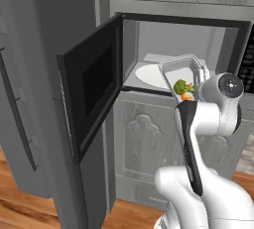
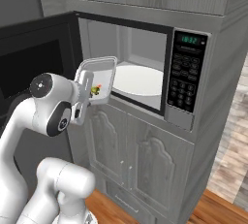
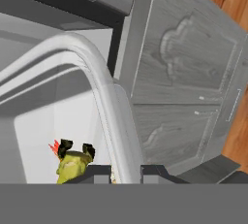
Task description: Place the tupperware containing the shrimp and broccoli meal in the microwave. Close the microwave door and press the start button to reheat the meal.
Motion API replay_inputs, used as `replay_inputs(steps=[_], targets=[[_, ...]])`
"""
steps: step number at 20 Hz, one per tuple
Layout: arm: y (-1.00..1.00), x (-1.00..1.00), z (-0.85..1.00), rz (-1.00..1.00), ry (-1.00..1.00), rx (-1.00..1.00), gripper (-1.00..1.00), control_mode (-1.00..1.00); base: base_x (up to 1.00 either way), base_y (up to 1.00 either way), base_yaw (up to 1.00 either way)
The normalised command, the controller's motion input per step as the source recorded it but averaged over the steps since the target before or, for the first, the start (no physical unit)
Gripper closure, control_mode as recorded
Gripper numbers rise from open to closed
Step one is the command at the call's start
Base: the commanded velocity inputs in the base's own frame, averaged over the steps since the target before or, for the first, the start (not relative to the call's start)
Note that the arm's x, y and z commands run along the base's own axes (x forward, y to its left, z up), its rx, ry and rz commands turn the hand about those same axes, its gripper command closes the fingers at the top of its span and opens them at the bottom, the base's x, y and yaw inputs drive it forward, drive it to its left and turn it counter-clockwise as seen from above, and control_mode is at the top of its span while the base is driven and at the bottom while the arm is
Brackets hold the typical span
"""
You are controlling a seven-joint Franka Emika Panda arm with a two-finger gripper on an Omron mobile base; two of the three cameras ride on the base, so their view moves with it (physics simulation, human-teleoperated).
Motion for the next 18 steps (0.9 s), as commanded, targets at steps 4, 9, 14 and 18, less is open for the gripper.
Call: replay_inputs(steps=[4,9,14,18], targets=[[0.0,0.0,-0.01,0.0,0.0,0.0,1.0,-1.0,0.0,0.0,0.0],[0.0,0.13,-0.12,0.0,0.0,0.0,1.0,-1.0,0.0,0.0,0.0],[0.0,0.31,-0.04,0.0,-0.02,0.0,1.0,-1.0,0.0,0.0,0.0],[0.0,0.57,0.0,0.0,0.01,-0.01,1.0,-1.0,0.0,0.0,0.0]])
